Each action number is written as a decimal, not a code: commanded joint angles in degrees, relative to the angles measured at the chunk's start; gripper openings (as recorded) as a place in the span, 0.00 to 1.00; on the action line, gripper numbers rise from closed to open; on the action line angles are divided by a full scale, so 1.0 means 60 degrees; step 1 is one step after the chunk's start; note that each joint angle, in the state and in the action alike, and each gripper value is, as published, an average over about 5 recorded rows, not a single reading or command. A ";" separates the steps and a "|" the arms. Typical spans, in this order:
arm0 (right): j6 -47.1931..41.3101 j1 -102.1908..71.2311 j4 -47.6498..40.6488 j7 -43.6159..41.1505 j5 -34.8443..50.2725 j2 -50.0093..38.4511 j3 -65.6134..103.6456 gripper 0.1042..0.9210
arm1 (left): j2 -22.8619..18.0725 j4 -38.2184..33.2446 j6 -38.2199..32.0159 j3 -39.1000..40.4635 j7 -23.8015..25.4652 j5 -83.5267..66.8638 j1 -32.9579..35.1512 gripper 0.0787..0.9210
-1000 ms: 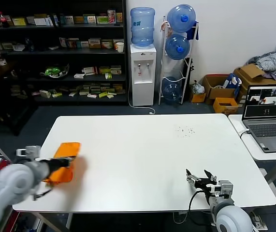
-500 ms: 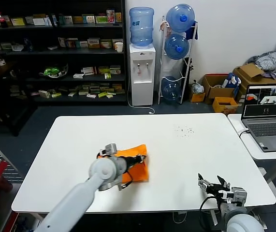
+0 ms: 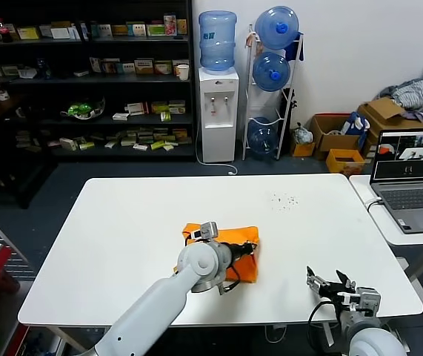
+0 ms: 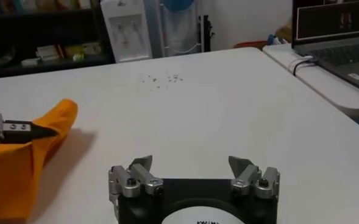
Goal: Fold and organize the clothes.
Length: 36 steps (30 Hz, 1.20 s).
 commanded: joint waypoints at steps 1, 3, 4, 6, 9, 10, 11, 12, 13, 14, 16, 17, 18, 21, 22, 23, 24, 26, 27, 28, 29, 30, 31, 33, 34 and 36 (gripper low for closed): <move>0.1671 0.0131 -0.0160 -0.1470 -0.1247 -0.0010 0.0043 0.88 | -0.0591 -0.0459 -0.0483 -0.0324 0.0660 0.1220 0.0127 0.09; 0.2017 0.0247 -0.0264 -0.1796 -0.1649 -0.0029 0.0043 0.88 | -0.0475 -0.0895 -0.0733 -0.0697 0.0868 0.1699 0.0424 0.16; 0.2141 0.0298 -0.0315 -0.1945 -0.1827 -0.0041 0.0054 0.88 | -0.0345 -0.1185 -0.0857 -0.0954 0.1011 0.1967 0.0630 0.19; 0.2349 0.0359 -0.0414 -0.2262 -0.2090 -0.0064 0.0118 0.88 | 0.0066 -0.1837 -0.1041 -0.1611 0.1305 0.2414 0.1126 0.27; 0.2733 0.0319 -0.0534 -0.2751 -0.2421 -0.0036 0.0336 0.88 | 0.1022 -0.3038 -0.1497 -0.2857 0.2059 0.3255 0.2227 0.37; 0.2864 0.0263 -0.0548 -0.2903 -0.2535 0.0009 0.0439 0.88 | 0.1372 -0.3420 -0.1732 -0.3313 0.2457 0.3677 0.2730 0.40; 0.2960 0.0199 -0.0541 -0.3034 -0.2632 0.0063 0.0539 0.88 | 0.1711 -0.3750 -0.2104 -0.3846 0.3007 0.4215 0.3412 0.44; 0.3098 0.0109 -0.0523 -0.3176 -0.2741 0.0151 0.0666 0.88 | 0.2003 -0.4015 -0.2518 -0.4393 0.3573 0.4760 0.4116 0.47; 0.3258 0.0004 -0.0497 -0.3330 -0.2856 0.0261 0.0812 0.88 | 0.2263 -0.4231 -0.2969 -0.4965 0.4151 0.5318 0.4911 0.50; 0.3409 -0.0116 -0.0465 -0.3512 -0.2967 0.0385 0.0983 0.88 | 0.2438 -0.4388 -0.3491 -0.5582 0.4713 0.5912 0.5688 0.54; 0.3726 -0.0365 -0.0437 -0.3833 -0.3298 0.0682 0.1372 0.88 | 0.2531 -0.4515 -0.4704 -0.6728 0.5592 0.7074 0.7233 0.60; 0.3873 -0.0478 -0.0451 -0.3970 -0.3463 0.0830 0.1556 0.88 | 0.2427 -0.4494 -0.5313 -0.7283 0.5915 0.7612 0.7939 0.65; 0.4014 -0.0590 -0.0479 -0.4082 -0.3585 0.0983 0.1740 0.88 | 0.2252 -0.4441 -0.5865 -0.7751 0.6143 0.8074 0.8507 0.68; 0.4367 -0.0890 -0.0616 -0.4239 -0.3686 0.1421 0.2169 0.88 | 0.1215 -0.4042 -0.7276 -0.8938 0.6580 0.9097 0.9433 0.78; 0.4453 -0.1001 -0.0660 -0.4265 -0.3669 0.1570 0.2298 0.88 | 0.0906 -0.3921 -0.7613 -0.9203 0.6661 0.9309 0.9531 0.81; 0.4526 -0.1107 -0.0712 -0.4281 -0.3696 0.1707 0.2418 0.88 | 0.0634 -0.3817 -0.7921 -0.9450 0.6745 0.9477 0.9626 0.84; 0.4615 -0.1211 -0.0770 -0.4295 -0.3743 0.1847 0.2544 0.88 | 0.0506 -0.3765 -0.8106 -0.9580 0.6804 0.9536 0.9700 0.86; 0.4783 -0.1376 -0.0876 -0.4301 -0.3829 0.2031 0.2733 0.88 | 0.0457 -0.3815 -0.8261 -0.9685 0.6885 0.9428 0.9882 0.88; 0.4863 -0.1436 -0.0928 -0.4307 -0.3850 0.2097 0.2814 0.88 | 0.0503 -0.3874 -0.8268 -0.9667 0.6915 0.9335 0.9969 0.88; 0.4942 -0.1488 -0.0965 -0.4316 -0.3844 0.2146 0.2874 0.88 | 0.0573 -0.3943 -0.8254 -0.9623 0.6936 0.9256 1.0058 0.88; 0.4998 -0.1534 -0.0984 -0.4326 -0.3826 0.2182 0.2917 0.88 | 0.0671 -0.4021 -0.8219 -0.9548 0.6948 0.9182 1.0148 0.88; 0.5055 -0.1576 -0.0996 -0.4341 -0.3815 0.2216 0.2948 0.88 | 0.0778 -0.4089 -0.8183 -0.9449 0.6950 0.9121 1.0228 0.88; 0.5106 -0.1608 -0.0991 -0.4361 -0.3825 0.2247 0.2964 0.88 | 0.0895 -0.4153 -0.8142 -0.9339 0.6948 0.9057 1.0297 0.88; 0.5179 -0.1645 -0.0955 -0.4389 -0.3890 0.2312 0.2963 0.88 | 0.1112 -0.4267 -0.8047 -0.9078 0.6930 0.8940 1.0399 0.88; 0.5205 -0.1646 -0.0933 -0.4402 -0.3942 0.2350 0.2952 0.88 | 0.1186 -0.4304 -0.8008 -0.8958 0.6918 0.8912 1.0419 0.88; 0.5236 -0.1635 -0.0879 -0.4418 -0.4044 0.2433 0.2923 0.88 | 0.1238 -0.4350 -0.7930 -0.8747 0.6891 0.8922 1.0404 0.88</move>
